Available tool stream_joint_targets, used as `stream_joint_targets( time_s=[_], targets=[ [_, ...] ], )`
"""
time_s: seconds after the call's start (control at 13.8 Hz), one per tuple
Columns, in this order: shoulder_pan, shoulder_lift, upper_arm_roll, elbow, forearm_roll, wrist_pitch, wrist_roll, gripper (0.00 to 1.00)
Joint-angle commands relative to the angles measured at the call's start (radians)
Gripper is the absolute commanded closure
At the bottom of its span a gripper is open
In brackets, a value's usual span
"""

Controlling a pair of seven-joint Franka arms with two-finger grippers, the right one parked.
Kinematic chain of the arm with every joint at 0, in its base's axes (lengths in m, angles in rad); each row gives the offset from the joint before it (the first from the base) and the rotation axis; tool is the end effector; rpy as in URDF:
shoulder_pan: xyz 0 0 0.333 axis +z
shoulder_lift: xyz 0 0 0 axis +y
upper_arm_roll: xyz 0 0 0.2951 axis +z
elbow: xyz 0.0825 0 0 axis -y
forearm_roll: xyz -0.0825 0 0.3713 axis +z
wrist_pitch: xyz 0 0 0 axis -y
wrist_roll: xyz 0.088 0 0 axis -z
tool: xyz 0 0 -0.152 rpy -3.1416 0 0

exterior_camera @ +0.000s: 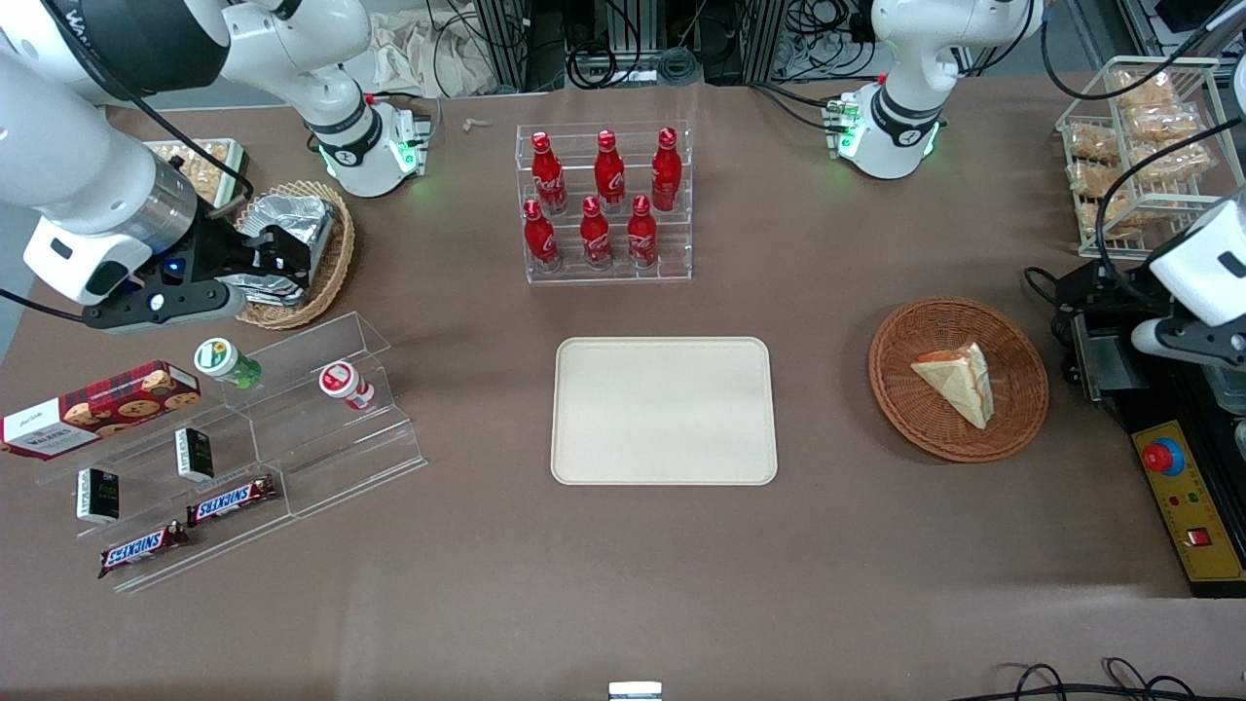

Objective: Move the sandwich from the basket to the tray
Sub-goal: 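Lower the open left gripper over the sandwich in the wicker basket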

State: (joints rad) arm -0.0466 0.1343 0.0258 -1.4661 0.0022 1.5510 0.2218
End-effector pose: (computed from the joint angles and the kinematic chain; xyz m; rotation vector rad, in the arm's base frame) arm 0.5751 -0.0124 0.5297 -3.1169 0.3802 0.0780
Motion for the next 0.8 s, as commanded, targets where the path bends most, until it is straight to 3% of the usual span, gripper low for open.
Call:
stream_joint_targets(
  time_s=[0.0, 0.29, 0.44, 0.73],
  targets=[
    [-0.001, 0.013, -0.003, 0.044, 0.01, -0.02, -0.013, 0.0],
    [0.002, 0.015, -0.001, 0.027, 0.018, -0.028, -0.015, 0.0],
    [0.005, -0.019, 0.006, -0.067, 0.006, 0.004, -0.033, 0.0],
    [0.005, -0.194, 0.006, -0.49, -0.005, 0.336, -0.313, 0.0]
  ],
)
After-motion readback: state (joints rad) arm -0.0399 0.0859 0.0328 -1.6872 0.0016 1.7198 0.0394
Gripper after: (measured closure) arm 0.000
